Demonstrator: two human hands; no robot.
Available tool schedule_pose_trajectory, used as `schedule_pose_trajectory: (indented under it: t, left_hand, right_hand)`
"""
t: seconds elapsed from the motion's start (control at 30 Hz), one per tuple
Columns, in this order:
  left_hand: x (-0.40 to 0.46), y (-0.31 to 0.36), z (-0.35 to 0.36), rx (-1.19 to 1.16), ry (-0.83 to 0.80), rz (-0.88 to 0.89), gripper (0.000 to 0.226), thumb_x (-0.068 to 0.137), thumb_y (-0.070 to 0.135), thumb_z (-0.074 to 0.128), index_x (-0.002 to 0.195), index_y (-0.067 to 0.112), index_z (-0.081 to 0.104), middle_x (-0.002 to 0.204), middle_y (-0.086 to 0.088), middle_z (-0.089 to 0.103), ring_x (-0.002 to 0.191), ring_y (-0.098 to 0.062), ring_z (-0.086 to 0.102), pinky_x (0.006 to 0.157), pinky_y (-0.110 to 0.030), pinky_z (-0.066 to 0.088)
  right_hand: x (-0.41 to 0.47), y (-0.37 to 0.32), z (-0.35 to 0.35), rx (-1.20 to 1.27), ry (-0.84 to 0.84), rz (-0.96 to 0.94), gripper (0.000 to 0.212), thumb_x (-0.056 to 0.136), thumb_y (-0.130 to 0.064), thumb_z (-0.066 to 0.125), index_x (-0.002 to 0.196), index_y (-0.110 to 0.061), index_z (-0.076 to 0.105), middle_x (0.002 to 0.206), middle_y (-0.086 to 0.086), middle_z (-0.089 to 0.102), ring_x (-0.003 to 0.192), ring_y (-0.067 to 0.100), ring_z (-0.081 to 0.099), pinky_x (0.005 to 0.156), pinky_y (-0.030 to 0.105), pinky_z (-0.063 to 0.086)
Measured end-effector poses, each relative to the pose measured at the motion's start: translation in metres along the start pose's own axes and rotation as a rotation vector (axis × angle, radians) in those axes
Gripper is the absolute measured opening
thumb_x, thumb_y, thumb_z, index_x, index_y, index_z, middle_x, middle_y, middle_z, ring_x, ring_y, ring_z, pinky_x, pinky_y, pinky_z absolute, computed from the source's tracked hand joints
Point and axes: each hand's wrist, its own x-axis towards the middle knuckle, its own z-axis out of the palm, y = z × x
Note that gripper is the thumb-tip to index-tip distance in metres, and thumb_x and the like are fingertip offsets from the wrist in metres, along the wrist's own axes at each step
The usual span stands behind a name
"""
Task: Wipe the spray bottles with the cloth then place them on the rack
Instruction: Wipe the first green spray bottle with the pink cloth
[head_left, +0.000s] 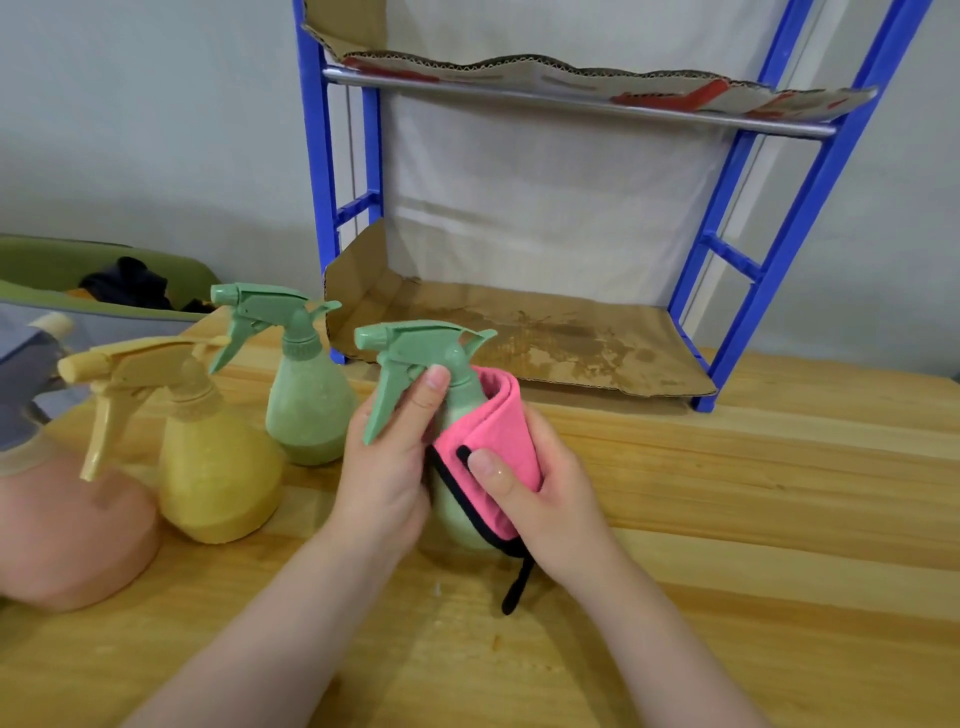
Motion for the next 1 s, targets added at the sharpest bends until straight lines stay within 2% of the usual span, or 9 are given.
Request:
schedule_pose_trajectory:
  t: [0.13,0.3,0.43,0.53,0.6,0.67,0.77,0.87,1.0]
  left_hand:
    - [0.008,0.007,-0.005,-0.131,0.134,-0.026,0.049,0.076,0.043,0.072,0.117,0.017,0.07,0.112,-0.007,0.066,0.108,-0.029,0.061,0.096,-0.046,0.053]
    - [0.011,0.015,-0.007,-0.232,0.189,-0.03,0.048,0.081,0.052,0.062,0.118,0.023,0.07,0.1,0.002,0.067,0.095,-0.018,0.063,0.078,-0.038,0.058]
    - [0.015,0.019,-0.009,-0.171,0.165,0.032,0.052,0.081,0.051,0.06,0.124,0.021,0.064,0.124,0.003,0.068,0.117,-0.015,0.06,0.088,-0.038,0.055]
    - [0.015,0.019,-0.007,-0.088,0.103,0.026,0.035,0.081,0.045,0.059,0.107,0.025,0.073,0.118,0.005,0.072,0.114,-0.011,0.064,0.1,-0.041,0.05]
    - [0.012,0.019,-0.005,-0.027,0.031,0.006,0.028,0.079,0.045,0.061,0.092,0.029,0.079,0.113,0.005,0.073,0.111,-0.013,0.065,0.101,-0.041,0.05]
    - [0.008,0.016,-0.003,0.023,-0.056,-0.023,0.029,0.072,0.045,0.066,0.091,0.029,0.08,0.108,0.003,0.075,0.101,-0.012,0.068,0.09,-0.033,0.056]
    - [-0.001,0.012,0.0,0.074,-0.161,-0.113,0.025,0.067,0.036,0.07,0.087,0.026,0.081,0.097,0.002,0.077,0.086,-0.008,0.071,0.072,-0.021,0.056]
    - [-0.006,0.006,0.002,0.121,-0.213,-0.164,0.01,0.074,0.024,0.08,0.084,0.025,0.081,0.095,0.0,0.077,0.088,-0.011,0.073,0.072,-0.02,0.055]
    - [-0.005,0.005,0.004,0.145,-0.211,-0.16,0.016,0.076,0.027,0.076,0.09,0.021,0.08,0.103,-0.004,0.076,0.096,-0.014,0.072,0.078,-0.021,0.056]
  right_hand:
    - [-0.002,-0.002,0.002,0.05,-0.057,-0.031,0.073,0.083,-0.066,0.061,0.145,-0.032,0.04,0.138,-0.022,0.055,0.127,0.004,0.055,0.097,0.02,0.046]
    - [-0.007,-0.003,0.004,0.083,-0.119,0.03,0.076,0.079,-0.072,0.057,0.145,-0.044,0.032,0.133,-0.028,0.056,0.124,-0.002,0.055,0.092,0.013,0.047]
    - [-0.004,-0.005,0.004,0.115,-0.14,0.014,0.078,0.081,-0.064,0.062,0.148,-0.041,0.03,0.14,-0.026,0.051,0.131,0.0,0.05,0.099,0.016,0.045]
    - [-0.002,-0.006,0.002,0.127,-0.159,-0.007,0.081,0.084,-0.058,0.064,0.152,-0.033,0.028,0.149,-0.019,0.045,0.137,0.004,0.045,0.107,0.026,0.043]
    - [-0.001,-0.008,0.002,0.128,-0.15,-0.016,0.073,0.09,-0.049,0.066,0.151,-0.03,0.032,0.15,-0.018,0.045,0.137,0.005,0.045,0.107,0.025,0.043]
    - [-0.001,-0.009,0.002,0.123,-0.133,-0.028,0.061,0.092,-0.038,0.064,0.147,-0.029,0.038,0.143,-0.018,0.052,0.132,0.005,0.05,0.103,0.022,0.044]
    - [-0.002,-0.011,0.0,0.091,-0.104,-0.003,0.052,0.085,-0.05,0.063,0.134,-0.04,0.049,0.125,-0.015,0.066,0.116,0.007,0.063,0.095,0.028,0.052]
    - [-0.002,-0.012,-0.002,0.044,-0.075,0.003,0.046,0.081,-0.053,0.063,0.124,-0.038,0.057,0.116,-0.013,0.07,0.108,0.008,0.066,0.092,0.032,0.054]
    - [-0.002,-0.013,0.002,0.014,0.019,-0.019,0.038,0.081,-0.055,0.061,0.114,-0.036,0.061,0.108,-0.014,0.071,0.101,0.006,0.067,0.089,0.032,0.054]
